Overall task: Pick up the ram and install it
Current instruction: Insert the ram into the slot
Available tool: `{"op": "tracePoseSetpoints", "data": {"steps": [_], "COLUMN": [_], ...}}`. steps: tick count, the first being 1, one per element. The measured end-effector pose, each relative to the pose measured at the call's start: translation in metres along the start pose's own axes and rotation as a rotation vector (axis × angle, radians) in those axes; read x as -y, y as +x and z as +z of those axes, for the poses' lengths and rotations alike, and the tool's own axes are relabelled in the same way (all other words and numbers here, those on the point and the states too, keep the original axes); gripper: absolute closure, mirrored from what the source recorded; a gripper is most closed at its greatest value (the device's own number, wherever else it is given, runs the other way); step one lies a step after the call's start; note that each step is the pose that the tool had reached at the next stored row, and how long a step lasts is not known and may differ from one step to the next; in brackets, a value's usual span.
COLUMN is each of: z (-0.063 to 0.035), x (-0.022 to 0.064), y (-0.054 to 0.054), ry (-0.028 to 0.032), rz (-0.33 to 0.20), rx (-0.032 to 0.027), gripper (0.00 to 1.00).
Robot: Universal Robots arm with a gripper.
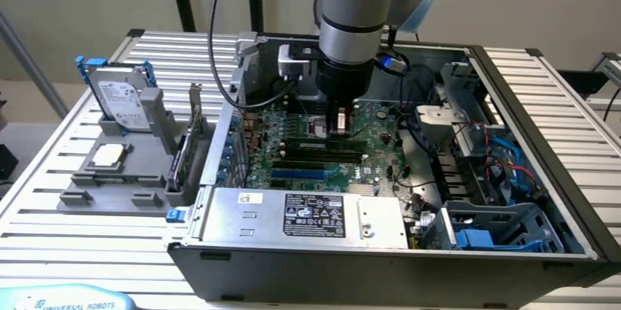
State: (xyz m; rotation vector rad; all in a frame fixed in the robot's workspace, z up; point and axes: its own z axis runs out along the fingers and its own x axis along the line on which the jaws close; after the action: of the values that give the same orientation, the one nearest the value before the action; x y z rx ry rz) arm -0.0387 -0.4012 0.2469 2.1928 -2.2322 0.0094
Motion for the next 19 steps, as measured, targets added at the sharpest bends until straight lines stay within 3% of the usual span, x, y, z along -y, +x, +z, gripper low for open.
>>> {"op": "tracePoseSetpoints", "data": {"steps": [6,19], "z": [0.0054,0.0082], "x": [0.0,-0.002], "y": [-0.0002,-0.0062], "ry": [0.0001,0.0003], "rz": [0.0,0.004], "rx": [-0.0141,-0.0141], "gripper": [0.86,0.86]}}
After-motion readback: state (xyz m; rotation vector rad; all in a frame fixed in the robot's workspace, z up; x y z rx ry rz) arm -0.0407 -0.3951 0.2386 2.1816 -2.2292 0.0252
